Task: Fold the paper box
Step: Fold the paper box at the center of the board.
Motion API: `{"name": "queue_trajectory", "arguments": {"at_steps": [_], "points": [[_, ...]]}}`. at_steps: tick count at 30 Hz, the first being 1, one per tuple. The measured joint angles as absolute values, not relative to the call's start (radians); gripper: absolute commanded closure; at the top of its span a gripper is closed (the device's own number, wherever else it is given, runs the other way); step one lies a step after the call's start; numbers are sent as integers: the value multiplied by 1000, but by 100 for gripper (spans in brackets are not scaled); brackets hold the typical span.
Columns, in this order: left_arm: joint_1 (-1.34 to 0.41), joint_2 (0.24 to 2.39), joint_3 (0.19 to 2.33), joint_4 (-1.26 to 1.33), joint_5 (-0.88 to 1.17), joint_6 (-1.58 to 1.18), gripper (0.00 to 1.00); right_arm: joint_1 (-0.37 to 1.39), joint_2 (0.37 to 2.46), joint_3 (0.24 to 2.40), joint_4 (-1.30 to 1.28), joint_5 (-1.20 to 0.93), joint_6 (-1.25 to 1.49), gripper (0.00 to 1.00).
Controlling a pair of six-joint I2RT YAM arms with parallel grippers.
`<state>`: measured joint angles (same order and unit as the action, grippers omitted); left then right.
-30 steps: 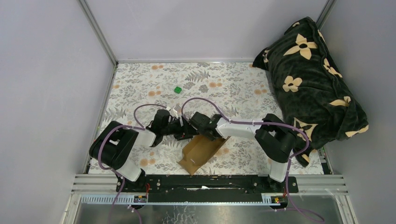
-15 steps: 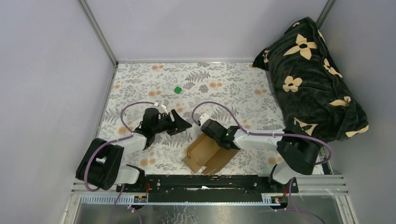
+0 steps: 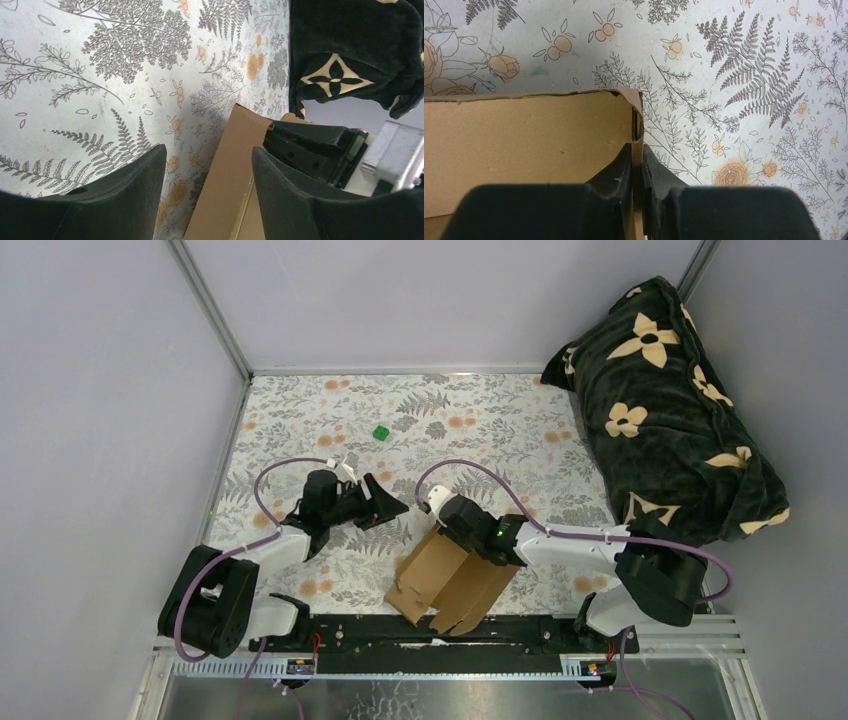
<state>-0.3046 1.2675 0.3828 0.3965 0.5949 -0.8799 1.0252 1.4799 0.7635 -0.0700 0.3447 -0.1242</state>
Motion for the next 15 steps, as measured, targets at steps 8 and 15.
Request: {"name": "queue_trajectory", "arguments": {"at_steps": [8,15], "points": [[-305,1319,382,400,595,-880,30,1025,1554,773,-40,390,-165,93],[-305,1319,382,405,595,-880,30,1030,1613,798,-2,456,-217,94]]}}
